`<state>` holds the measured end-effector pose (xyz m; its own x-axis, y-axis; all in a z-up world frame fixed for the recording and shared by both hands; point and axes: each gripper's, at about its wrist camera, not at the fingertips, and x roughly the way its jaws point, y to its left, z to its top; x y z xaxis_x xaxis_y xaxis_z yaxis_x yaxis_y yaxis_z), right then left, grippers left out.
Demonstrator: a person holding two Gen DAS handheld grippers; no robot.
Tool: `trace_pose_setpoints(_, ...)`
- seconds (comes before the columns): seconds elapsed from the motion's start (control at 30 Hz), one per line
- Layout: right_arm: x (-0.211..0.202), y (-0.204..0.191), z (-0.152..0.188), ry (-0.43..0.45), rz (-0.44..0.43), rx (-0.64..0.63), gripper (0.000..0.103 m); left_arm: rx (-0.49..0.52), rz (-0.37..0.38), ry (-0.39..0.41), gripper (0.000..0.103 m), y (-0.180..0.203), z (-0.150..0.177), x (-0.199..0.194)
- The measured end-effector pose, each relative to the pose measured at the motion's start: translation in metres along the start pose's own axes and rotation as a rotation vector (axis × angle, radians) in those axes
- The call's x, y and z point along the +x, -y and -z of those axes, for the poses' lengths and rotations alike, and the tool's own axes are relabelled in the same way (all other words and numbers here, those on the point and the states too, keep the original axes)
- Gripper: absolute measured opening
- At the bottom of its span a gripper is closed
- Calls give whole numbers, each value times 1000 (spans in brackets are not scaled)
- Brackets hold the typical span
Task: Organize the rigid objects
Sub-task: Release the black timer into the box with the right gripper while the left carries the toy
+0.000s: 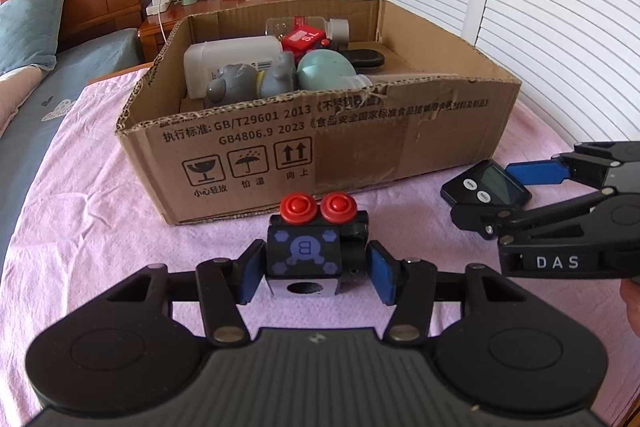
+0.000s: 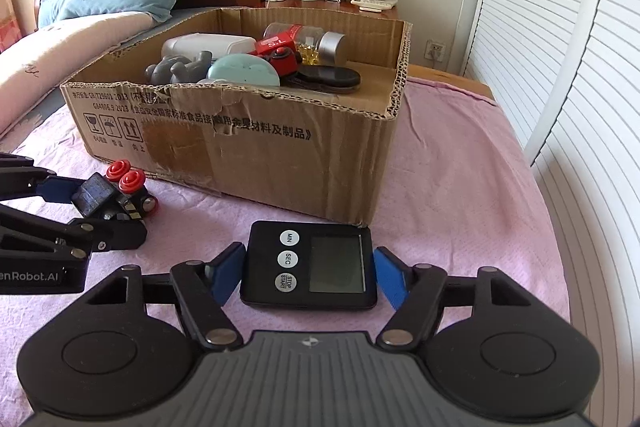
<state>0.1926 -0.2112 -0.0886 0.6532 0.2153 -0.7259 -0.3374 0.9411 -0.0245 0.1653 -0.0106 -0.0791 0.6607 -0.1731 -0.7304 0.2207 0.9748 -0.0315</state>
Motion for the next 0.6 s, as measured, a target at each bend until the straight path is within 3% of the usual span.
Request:
trace_pose_setpoints(0.17, 2, 2, 0, 2, -5, 1, 79, -6, -7, -4, 56, 2, -2, 2)
trace_pose_setpoints(0.27, 0, -1, 0, -7, -6, -5, 74, -9, -15, -6, 55, 1, -3, 3)
trace_pose_setpoints(0.6, -5, -7, 3, -24, -16, -19, 74, -8, -32, -15, 55, 3, -4, 3)
